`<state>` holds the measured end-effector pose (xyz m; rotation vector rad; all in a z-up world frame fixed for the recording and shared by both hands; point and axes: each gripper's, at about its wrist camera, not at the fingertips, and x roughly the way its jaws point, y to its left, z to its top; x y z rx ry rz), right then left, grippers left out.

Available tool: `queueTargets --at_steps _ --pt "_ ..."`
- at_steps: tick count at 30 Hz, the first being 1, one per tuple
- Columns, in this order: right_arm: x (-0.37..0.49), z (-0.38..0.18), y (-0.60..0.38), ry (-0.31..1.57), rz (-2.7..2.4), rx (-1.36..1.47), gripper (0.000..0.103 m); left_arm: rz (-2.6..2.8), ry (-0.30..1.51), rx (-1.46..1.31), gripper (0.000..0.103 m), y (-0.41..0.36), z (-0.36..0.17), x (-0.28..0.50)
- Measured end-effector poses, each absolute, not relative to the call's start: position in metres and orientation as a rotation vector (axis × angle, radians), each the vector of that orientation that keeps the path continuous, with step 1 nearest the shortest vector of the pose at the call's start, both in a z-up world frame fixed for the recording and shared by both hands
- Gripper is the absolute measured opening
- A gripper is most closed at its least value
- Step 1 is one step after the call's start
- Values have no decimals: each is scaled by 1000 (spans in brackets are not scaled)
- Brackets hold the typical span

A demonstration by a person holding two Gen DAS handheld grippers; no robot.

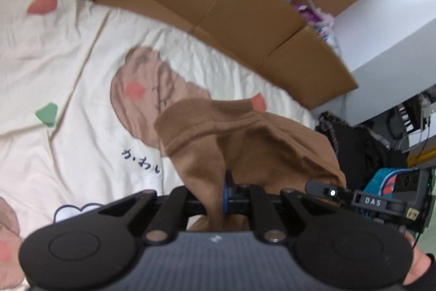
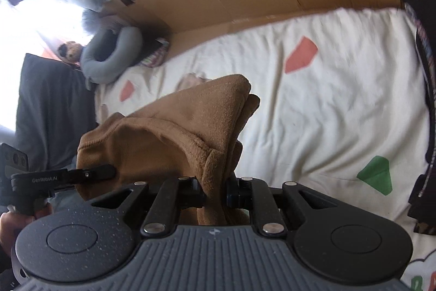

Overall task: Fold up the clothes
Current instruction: 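Lift the folded brown shirt off the sheet with both grippers and carry it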

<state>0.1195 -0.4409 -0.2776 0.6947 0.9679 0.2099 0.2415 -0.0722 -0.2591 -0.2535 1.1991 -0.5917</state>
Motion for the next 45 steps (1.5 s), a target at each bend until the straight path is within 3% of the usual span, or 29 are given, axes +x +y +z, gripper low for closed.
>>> queueTargets --at_steps 27,35,45 --pt "59 -11 -456 671 225 584 11 -627 904 -238 6 -99 7 180" --pt "35 52 -456 635 221 515 11 -631 869 -255 6 -100 51 153" --pt "-5 84 -467 612 210 484 12 -658 862 -255 6 -110 79 115"
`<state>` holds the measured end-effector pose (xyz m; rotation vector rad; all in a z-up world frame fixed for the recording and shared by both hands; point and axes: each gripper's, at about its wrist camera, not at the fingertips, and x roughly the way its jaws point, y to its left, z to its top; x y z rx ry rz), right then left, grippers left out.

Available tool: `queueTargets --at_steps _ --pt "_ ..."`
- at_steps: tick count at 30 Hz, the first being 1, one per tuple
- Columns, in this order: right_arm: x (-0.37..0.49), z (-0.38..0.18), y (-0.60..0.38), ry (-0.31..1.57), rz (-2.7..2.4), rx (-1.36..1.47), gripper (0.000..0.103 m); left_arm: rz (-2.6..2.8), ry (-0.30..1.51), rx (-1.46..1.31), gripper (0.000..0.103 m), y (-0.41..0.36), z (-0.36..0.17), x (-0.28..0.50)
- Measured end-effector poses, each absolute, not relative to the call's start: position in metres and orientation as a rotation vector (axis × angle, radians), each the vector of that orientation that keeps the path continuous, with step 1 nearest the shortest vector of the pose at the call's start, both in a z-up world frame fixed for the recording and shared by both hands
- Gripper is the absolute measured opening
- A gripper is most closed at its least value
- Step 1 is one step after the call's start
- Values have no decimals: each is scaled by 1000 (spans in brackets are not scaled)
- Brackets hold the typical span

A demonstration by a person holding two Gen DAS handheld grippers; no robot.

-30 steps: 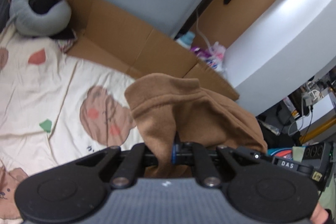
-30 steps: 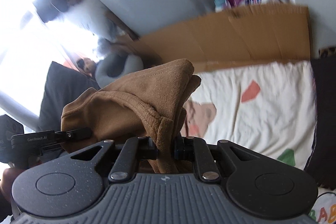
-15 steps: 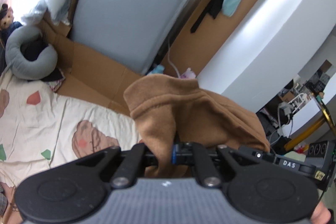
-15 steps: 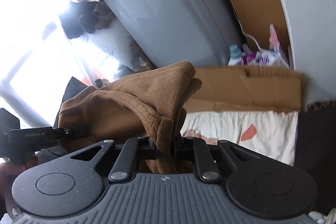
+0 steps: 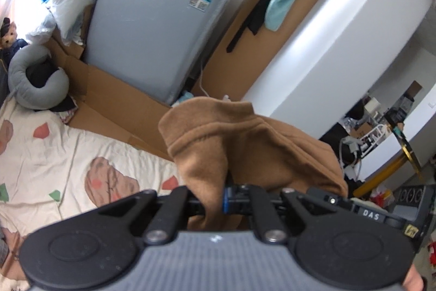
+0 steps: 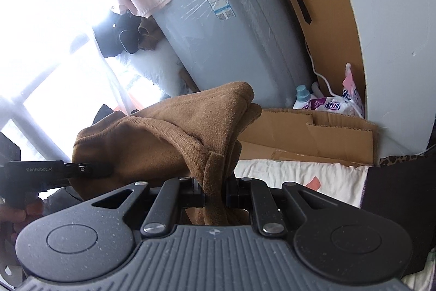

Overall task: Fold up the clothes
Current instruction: 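Lift the folded brown shirt off the sheet with both grippers and carry it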

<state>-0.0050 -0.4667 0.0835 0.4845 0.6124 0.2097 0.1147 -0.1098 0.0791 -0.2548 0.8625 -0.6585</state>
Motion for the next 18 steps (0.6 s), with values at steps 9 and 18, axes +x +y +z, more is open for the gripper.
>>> queueTargets --at_steps 9,18 --pt "-43 95 -500 585 163 466 12 -746 855 -235 6 -147 85 96" --pt "-69 92 -548 572 72 449 12 -901 862 -274 6 -202 61 108"
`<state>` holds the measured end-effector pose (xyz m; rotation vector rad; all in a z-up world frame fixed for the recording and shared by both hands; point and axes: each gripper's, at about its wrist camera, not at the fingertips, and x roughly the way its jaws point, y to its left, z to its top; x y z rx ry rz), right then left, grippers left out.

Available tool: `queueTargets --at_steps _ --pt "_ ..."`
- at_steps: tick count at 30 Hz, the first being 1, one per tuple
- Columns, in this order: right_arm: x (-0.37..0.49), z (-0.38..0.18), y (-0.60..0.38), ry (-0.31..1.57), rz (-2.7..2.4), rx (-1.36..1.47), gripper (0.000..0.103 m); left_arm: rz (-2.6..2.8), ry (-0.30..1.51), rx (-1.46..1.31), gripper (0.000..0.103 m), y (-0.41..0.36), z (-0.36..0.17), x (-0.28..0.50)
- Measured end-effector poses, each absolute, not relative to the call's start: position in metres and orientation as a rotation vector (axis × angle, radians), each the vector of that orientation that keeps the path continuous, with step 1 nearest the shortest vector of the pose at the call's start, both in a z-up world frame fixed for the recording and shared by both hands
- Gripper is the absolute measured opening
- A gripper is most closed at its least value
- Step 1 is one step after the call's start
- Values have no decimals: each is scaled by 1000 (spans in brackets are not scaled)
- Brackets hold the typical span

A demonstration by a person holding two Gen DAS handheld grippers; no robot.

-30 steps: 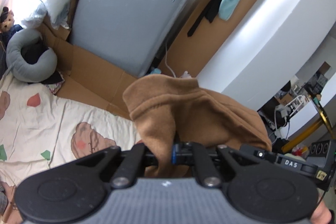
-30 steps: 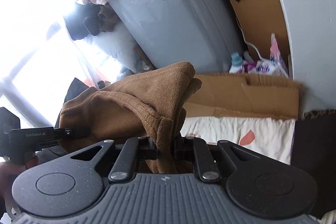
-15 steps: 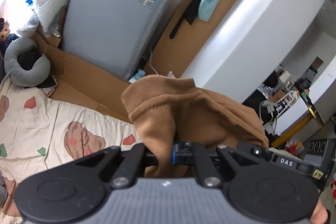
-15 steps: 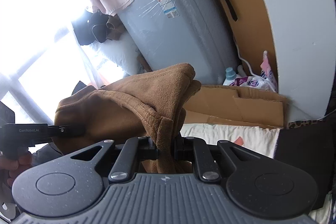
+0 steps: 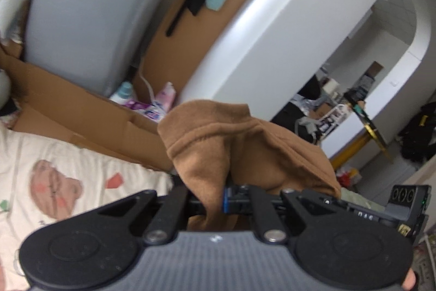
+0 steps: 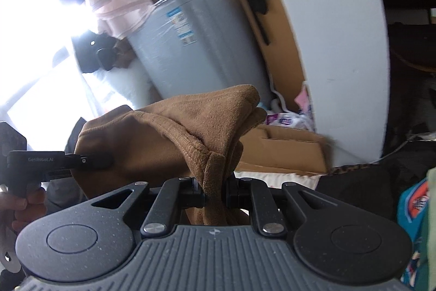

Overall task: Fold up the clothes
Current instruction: 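Lift the folded brown shirt off the sheet with both grippers and carry it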

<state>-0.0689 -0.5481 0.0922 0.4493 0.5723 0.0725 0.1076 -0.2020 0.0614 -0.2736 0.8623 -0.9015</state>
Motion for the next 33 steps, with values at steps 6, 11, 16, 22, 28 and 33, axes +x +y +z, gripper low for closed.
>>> queueTargets --at_steps 6,11,16,22,28,33 --pt "-86 80 -584 580 -12 438 12 -1009 885 -261 6 -250 32 116" --pt "-100 64 -608 601 -67 432 12 -1084 914 -236 6 -289 6 118" --pt "-109 39 -632 636 -106 429 12 -1156 951 -214 6 -317 -23 117" --pt "-117 4 -658 667 -151 444 12 -1212 983 -193 6 -344 -60 117" --pt "-119 -34 -677 673 -205 429 12 -1279 959 -154 6 -374 -88 117" --pt "-115 -70 -688 688 -263 402 12 -1316 966 -139 6 -397 -121 120"
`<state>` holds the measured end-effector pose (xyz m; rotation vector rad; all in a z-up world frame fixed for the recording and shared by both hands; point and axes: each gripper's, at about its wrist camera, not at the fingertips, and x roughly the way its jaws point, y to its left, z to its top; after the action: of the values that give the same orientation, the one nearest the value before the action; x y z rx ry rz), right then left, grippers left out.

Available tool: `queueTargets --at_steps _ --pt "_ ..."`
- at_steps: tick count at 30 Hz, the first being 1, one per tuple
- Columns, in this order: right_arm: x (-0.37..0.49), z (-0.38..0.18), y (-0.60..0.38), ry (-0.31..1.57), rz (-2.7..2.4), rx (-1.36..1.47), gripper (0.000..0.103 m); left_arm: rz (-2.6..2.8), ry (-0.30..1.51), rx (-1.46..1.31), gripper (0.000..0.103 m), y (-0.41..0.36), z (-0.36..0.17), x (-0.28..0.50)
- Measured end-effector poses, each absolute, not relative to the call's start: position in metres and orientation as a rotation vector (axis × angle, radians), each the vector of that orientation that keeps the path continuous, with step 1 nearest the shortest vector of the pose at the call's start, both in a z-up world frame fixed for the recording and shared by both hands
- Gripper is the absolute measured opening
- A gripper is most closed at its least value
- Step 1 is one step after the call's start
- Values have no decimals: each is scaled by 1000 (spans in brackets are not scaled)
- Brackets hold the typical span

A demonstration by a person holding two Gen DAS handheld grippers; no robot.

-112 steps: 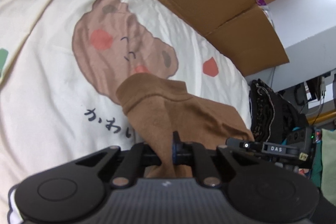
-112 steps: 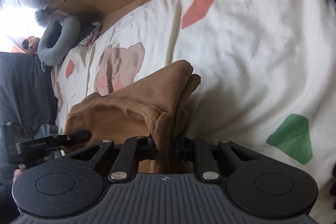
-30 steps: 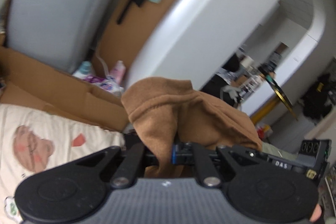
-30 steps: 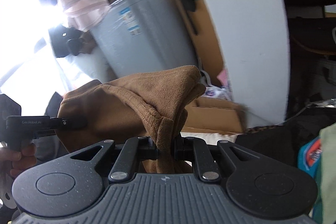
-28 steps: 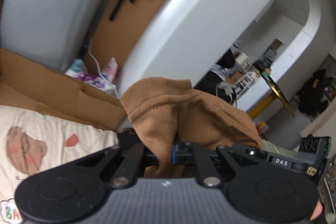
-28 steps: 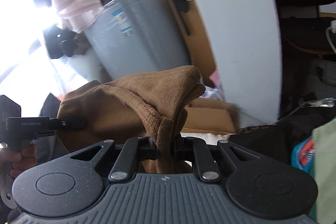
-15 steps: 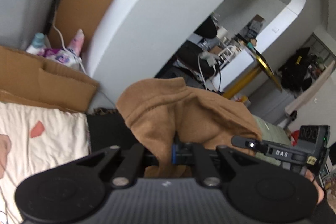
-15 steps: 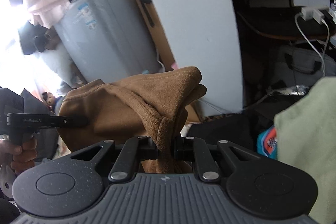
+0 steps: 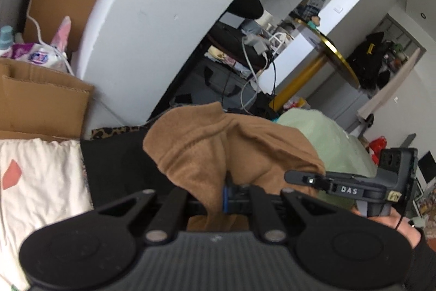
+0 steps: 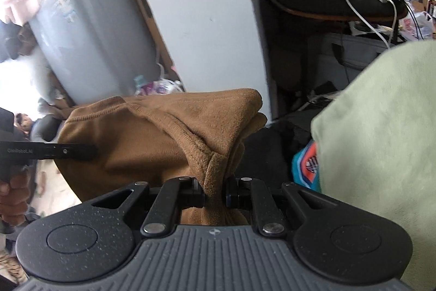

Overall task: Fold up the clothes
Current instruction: 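Lift the folded brown shirt off the sheet with both grippers and carry it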

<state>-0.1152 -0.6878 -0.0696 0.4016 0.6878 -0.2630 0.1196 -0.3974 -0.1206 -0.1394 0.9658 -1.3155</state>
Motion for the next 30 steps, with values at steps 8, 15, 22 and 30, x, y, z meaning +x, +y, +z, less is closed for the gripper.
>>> queueTargets --at_steps 8,15,22,30 --pt "-103 -128 -705 691 -319 399 12 -1351 976 -138 6 -422 -176 132" --pt "-90 -169 -710 723 -349 397 12 -1349 990 -161 6 -436 -216 150" --pt "-82 -179 -713 724 -357 384 12 -1333 986 -178 6 -441 -231 161" --pt "-63 -180 -718 712 -342 349 12 -1301 965 -165 6 -445 -237 184"
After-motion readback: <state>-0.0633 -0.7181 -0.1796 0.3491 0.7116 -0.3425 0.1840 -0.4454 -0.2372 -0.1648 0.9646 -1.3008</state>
